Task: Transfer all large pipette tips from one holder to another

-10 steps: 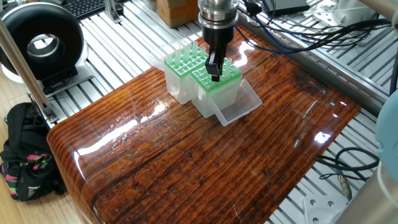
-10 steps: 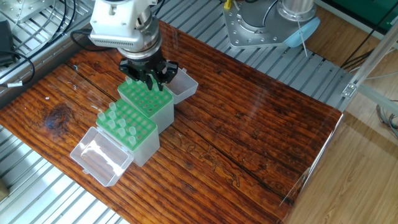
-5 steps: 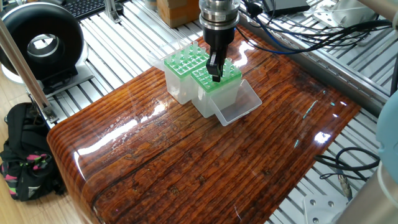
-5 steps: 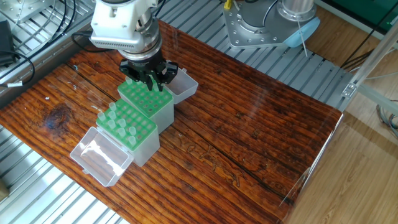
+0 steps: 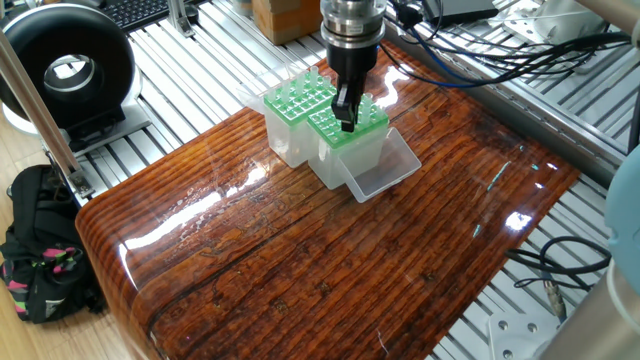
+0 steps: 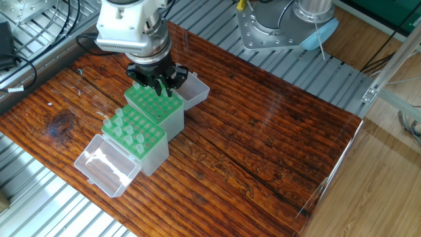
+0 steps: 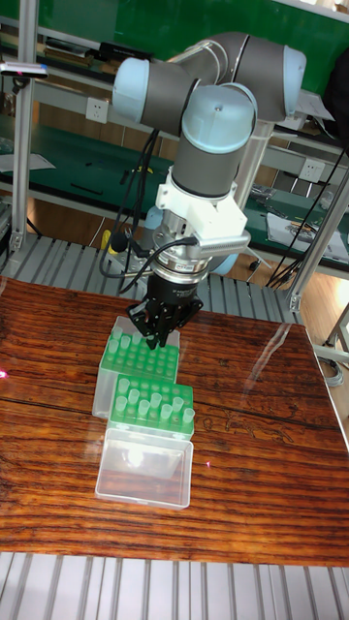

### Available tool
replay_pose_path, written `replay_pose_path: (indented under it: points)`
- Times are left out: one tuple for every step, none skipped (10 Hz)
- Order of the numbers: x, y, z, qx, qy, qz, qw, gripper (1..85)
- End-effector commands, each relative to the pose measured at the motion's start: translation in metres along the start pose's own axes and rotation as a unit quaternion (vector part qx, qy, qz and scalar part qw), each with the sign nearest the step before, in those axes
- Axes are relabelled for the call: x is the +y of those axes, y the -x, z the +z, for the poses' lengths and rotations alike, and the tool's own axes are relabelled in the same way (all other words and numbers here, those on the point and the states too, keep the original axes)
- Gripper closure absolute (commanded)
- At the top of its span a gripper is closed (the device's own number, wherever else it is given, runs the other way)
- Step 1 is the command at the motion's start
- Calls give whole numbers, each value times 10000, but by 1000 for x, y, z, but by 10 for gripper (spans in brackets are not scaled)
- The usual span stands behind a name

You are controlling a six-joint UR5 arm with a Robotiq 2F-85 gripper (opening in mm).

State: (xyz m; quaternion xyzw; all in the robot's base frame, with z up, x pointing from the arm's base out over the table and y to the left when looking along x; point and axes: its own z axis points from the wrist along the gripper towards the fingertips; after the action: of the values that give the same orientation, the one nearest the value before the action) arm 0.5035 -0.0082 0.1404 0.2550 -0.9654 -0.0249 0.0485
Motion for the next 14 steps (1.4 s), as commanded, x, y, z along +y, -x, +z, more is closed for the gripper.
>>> replay_pose_path:
  points:
    - [3, 0, -6, -8, 53, 86, 9999, 720]
    - [3, -1, -7, -1, 57, 94, 9999, 723]
    - [4, 0, -7, -23, 80, 98, 9999, 723]
    - [6, 2, -8, -48, 110, 124, 9999, 723]
    - [6, 2, -9, -66, 126, 122, 9998, 723]
    - [6, 3, -11, -72, 122, 122, 9998, 723]
    - [6, 3, -12, -72, 122, 122, 9998, 723]
    - [5, 3, -13, -79, 102, 124, 9998, 723]
    - [4, 4, -14, -92, 94, 124, 9998, 723]
    - [4, 5, -16, -102, 97, 123, 9998, 723]
    - [3, 6, -19, -109, 94, 123, 9998, 723]
    - [2, 7, -21, -113, 100, 130, 9998, 723]
    - [3, 9, -24, -119, 97, 161, 9998, 720]
    - [5, 10, -26, -116, 90, 177, 9997, 720]
